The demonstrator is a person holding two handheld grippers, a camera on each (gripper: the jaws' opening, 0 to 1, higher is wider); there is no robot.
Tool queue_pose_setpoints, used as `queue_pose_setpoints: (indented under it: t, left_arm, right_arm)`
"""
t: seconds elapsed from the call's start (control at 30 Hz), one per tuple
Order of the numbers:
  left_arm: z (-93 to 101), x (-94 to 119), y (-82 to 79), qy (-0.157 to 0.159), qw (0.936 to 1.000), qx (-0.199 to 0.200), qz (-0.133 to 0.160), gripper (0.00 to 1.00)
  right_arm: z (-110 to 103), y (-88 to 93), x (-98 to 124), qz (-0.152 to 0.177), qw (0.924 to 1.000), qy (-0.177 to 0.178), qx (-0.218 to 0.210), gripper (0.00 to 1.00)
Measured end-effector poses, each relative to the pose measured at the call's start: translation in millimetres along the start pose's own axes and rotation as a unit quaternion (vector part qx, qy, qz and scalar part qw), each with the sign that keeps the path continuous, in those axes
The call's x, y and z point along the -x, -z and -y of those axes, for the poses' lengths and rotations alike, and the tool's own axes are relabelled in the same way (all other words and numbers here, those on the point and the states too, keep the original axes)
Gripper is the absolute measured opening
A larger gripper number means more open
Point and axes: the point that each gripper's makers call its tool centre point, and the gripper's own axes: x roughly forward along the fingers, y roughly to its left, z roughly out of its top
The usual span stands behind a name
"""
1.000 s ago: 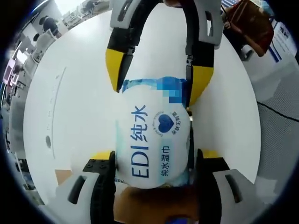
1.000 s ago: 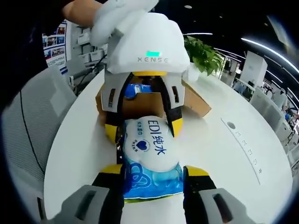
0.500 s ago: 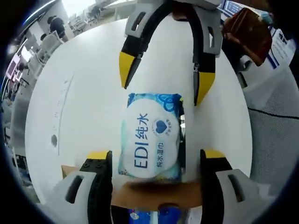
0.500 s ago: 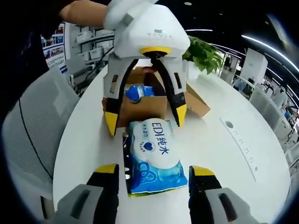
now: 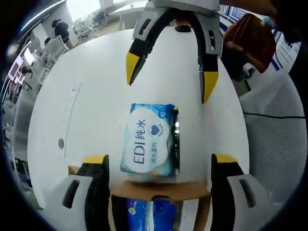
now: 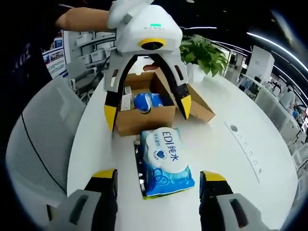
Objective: Operate the shoe box by opening the lid, removing the specified soft item, and placing it in the target area until the item is outside and the box remains undamaged.
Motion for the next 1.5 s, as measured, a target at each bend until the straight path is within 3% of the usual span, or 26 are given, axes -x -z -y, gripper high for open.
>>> queue_pose_setpoints:
  t: [0.33,0.47,0.8,1.0,1.5]
  left_arm:
    - [3.3,19,5.9,-0.01,0.9998,0.016,0.011,0.94]
    - [6.1,27,4.7,-0.016,0.9994,0.023,0.023,0.99]
    - [5.8,53,5.0,-0.038,0.9968,0.036,0.06,0.99]
    - [3.5,67,16.9,-0.053,0.9948,0.05,0.071,0.99]
    - [-3.6,94,66.2,-0.093,0.9865,0.096,0.095,0.95]
  right_arm:
    - [-5,-14.8,19,0.006,0.9998,0.013,-0.013,0.66]
    - [-6,-21.2,24,0.007,0.9996,0.022,-0.013,0.66]
    - [-11,-37.3,25,0.011,0.9995,0.028,-0.009,0.69]
    - [-16,-53.5,18,0.018,0.9995,0.024,-0.006,0.7]
    - [-28,-90.9,-9,0.033,0.9994,0.004,0.006,0.75]
